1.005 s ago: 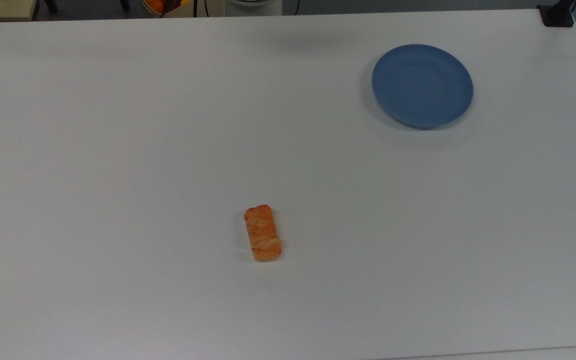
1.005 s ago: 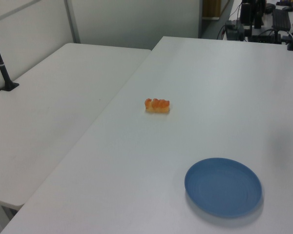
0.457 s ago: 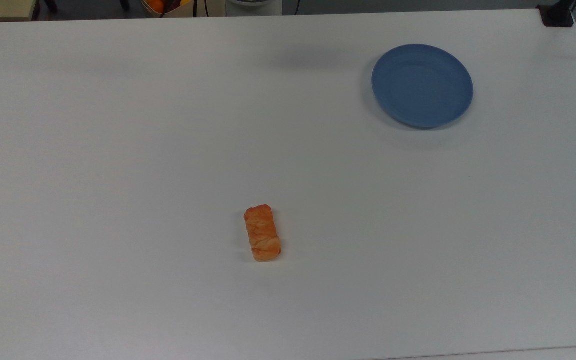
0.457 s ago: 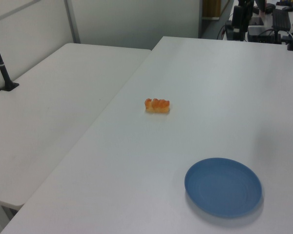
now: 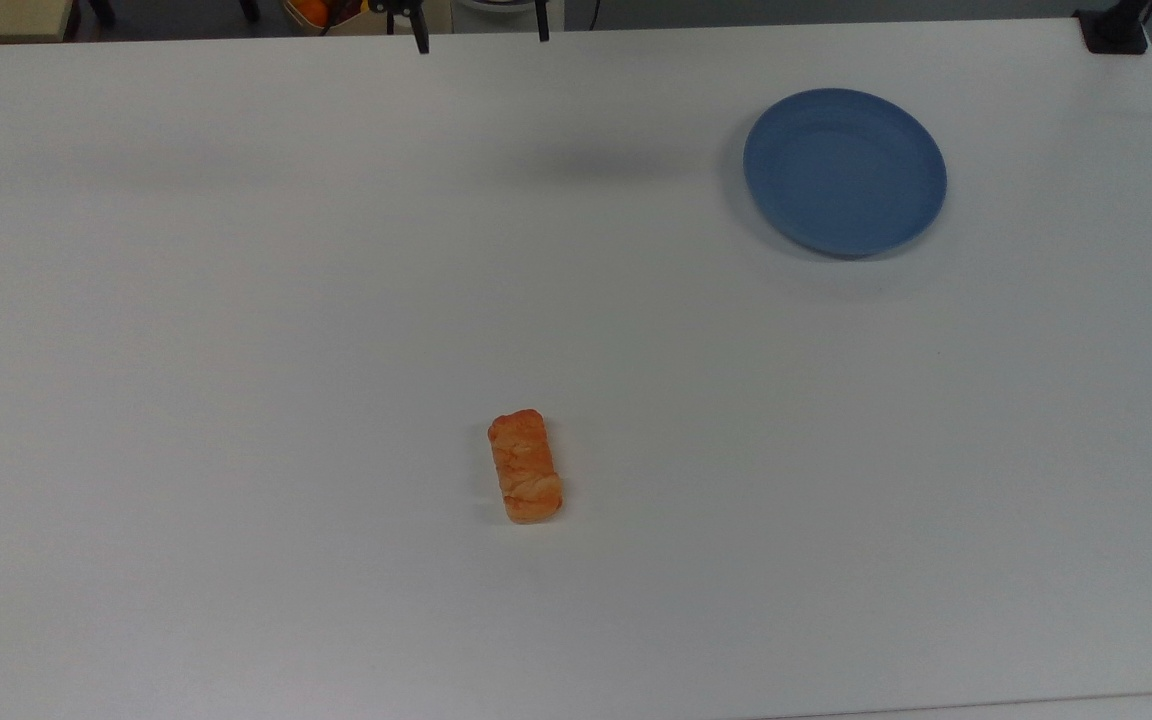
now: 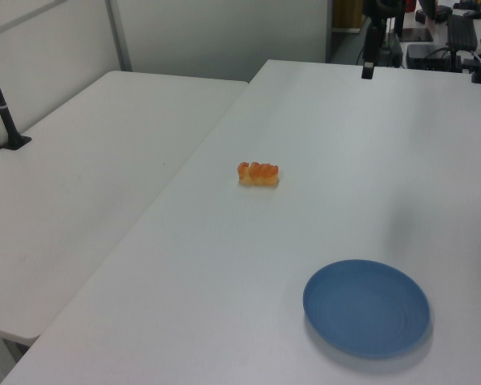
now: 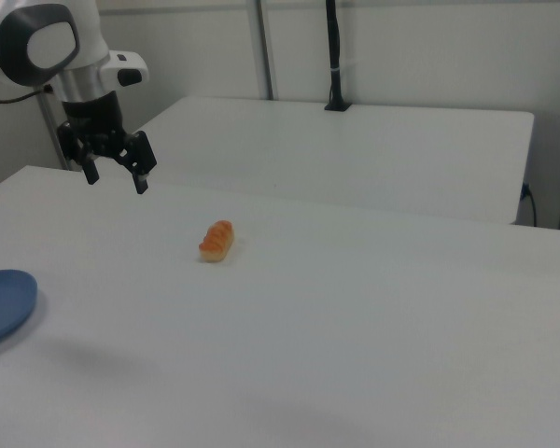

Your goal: Put the bread on the table

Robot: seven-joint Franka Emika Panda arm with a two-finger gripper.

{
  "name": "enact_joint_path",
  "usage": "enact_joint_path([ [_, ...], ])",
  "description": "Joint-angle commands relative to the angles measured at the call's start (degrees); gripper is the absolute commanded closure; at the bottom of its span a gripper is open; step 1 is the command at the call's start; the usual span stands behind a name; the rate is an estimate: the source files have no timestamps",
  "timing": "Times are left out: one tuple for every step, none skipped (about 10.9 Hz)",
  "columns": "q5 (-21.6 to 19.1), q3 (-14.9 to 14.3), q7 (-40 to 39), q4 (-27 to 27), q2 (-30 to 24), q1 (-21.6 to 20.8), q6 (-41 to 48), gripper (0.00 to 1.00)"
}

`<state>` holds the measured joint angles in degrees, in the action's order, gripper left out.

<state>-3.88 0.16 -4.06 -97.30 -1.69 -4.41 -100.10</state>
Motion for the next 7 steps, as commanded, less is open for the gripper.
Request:
enact_joint_path([
  [-0.17, -0.6, -1.3, 1.76, 1.6, 0.45, -3.51, 0.0],
  [-0.16, -0.6, -1.65, 1.76, 1.69, 0.45, -3.43, 0.0],
  [-0.16, -0.6, -1.39, 1.58, 1.6, 0.28, -3.43, 0.0],
  [-0.16, -0.6, -1.22, 1.76, 1.69, 0.19, -3.43, 0.0],
  [-0.34, -0.6, -1.13, 1.76, 1.69, 0.28, -3.43, 0.0],
  [-0.34, -0.6, -1.13, 1.76, 1.6, 0.28, -3.35, 0.0],
  [-0.34, -0.6, -1.13, 1.76, 1.6, 0.19, -3.34, 0.0],
])
